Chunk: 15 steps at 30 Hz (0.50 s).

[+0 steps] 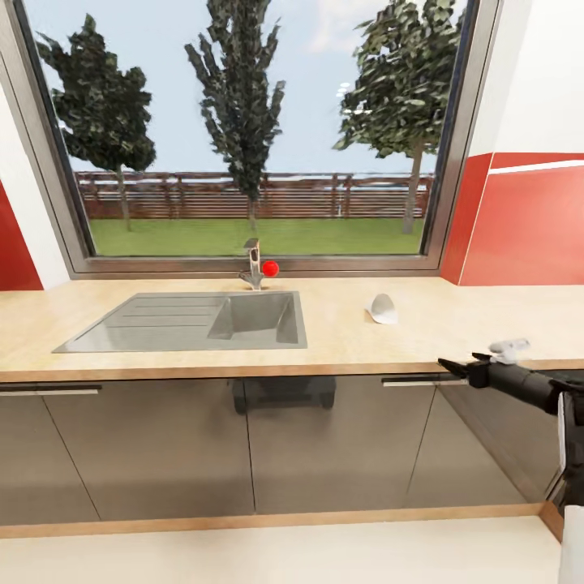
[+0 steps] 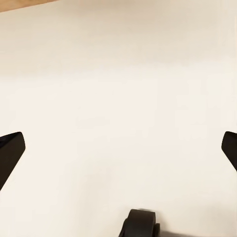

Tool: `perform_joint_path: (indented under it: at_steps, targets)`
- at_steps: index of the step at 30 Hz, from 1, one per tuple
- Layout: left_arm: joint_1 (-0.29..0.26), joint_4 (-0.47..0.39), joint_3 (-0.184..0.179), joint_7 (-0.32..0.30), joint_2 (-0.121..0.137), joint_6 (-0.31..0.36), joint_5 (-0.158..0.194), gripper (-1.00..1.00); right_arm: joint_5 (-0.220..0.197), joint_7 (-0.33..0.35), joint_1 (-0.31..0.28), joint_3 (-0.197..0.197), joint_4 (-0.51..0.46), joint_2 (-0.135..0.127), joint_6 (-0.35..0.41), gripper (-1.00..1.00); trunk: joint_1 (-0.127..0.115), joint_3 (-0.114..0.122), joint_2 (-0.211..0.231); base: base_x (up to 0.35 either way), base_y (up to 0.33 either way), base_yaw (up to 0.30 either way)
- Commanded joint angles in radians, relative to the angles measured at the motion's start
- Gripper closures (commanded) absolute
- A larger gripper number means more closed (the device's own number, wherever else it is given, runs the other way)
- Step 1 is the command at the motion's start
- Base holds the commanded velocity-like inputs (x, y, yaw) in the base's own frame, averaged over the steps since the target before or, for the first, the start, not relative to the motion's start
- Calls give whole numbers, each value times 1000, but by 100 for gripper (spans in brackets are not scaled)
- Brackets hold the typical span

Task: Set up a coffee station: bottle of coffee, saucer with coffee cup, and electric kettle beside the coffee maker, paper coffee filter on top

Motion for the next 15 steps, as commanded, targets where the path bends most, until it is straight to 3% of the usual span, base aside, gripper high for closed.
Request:
perform_joint_path:
  at_steps: [1,8,10,15]
  targets:
    - [-1,3,-8,0,-1,-5,9,-100,7,-24,-5,30,1,4,5,-100,0,-1,-1,0,0,0]
    - [-1,3,-8,-1,-1,-5,8,-100,7,-118,-8,112,3,63,6,-100,0,-1,-1,0,0,0]
    - [-1,3,-8,-1,-2,-5,9,-100,7,-158,-9,159,3,84,5,-100,0,-1,-1,0,0,0]
    - [-1,4,-8,0,-1,-5,10,-100,8,-197,-39,174,3,111,5,-100,0,-1,-1,25,0,0]
